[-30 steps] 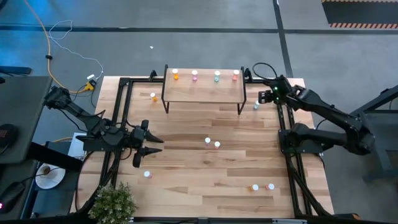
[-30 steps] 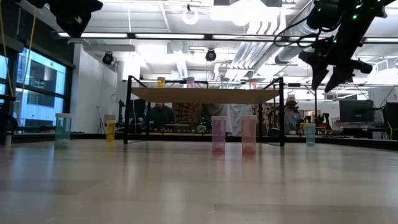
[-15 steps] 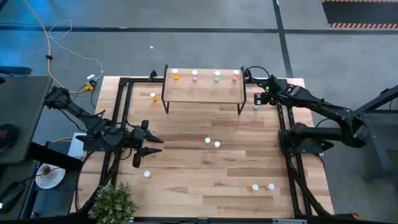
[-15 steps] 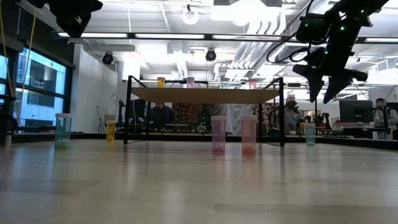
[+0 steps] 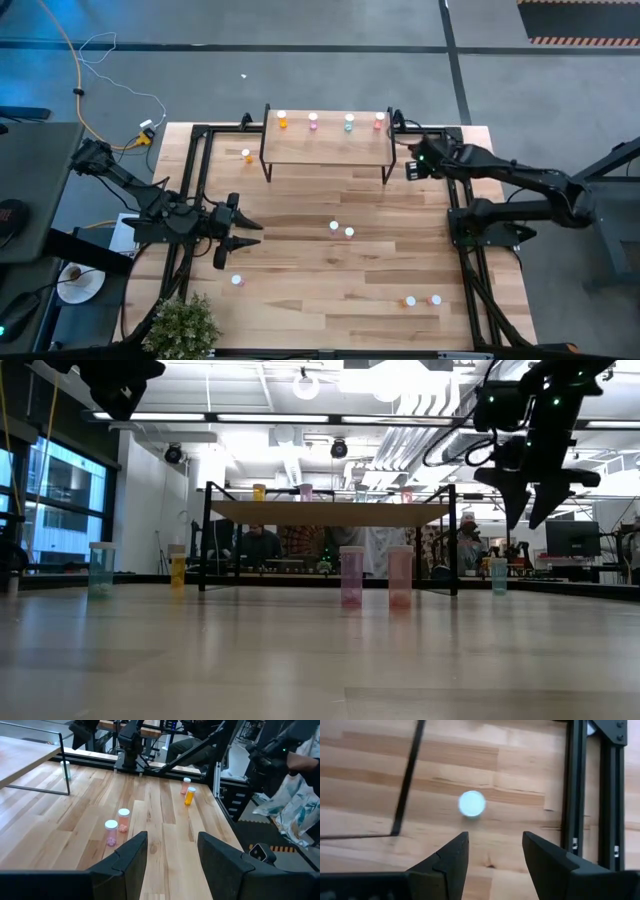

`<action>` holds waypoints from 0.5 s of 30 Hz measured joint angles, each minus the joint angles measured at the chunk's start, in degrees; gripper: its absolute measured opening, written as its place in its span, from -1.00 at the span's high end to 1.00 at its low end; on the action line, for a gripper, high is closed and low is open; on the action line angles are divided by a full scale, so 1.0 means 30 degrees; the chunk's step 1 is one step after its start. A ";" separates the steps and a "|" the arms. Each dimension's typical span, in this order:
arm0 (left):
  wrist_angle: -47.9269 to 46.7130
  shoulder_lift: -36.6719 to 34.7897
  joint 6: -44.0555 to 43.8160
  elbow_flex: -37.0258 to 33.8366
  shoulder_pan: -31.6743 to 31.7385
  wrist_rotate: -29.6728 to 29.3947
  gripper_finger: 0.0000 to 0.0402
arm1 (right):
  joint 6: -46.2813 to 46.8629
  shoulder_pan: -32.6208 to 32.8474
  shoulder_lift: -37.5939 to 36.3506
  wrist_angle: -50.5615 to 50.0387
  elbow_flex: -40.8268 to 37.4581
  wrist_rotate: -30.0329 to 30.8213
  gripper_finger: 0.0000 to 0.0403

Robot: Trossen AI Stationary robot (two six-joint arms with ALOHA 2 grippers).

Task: Pick and place medicine bottles onto shelf by color
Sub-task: Put the top green pill bottle on the shelf aligned with the other green pill bottle

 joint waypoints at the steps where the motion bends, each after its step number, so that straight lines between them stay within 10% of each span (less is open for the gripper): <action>1: -0.0005 0.0000 0.0000 0.0000 -0.0003 0.0000 0.18 | 0.0370 0.0459 -0.0012 -0.0028 0.0000 0.0295 0.12; 15: -0.0020 0.0000 0.0000 0.0000 0.0000 0.0102 0.18 | 0.5034 0.4780 -0.1037 0.0526 -0.2516 0.2879 0.12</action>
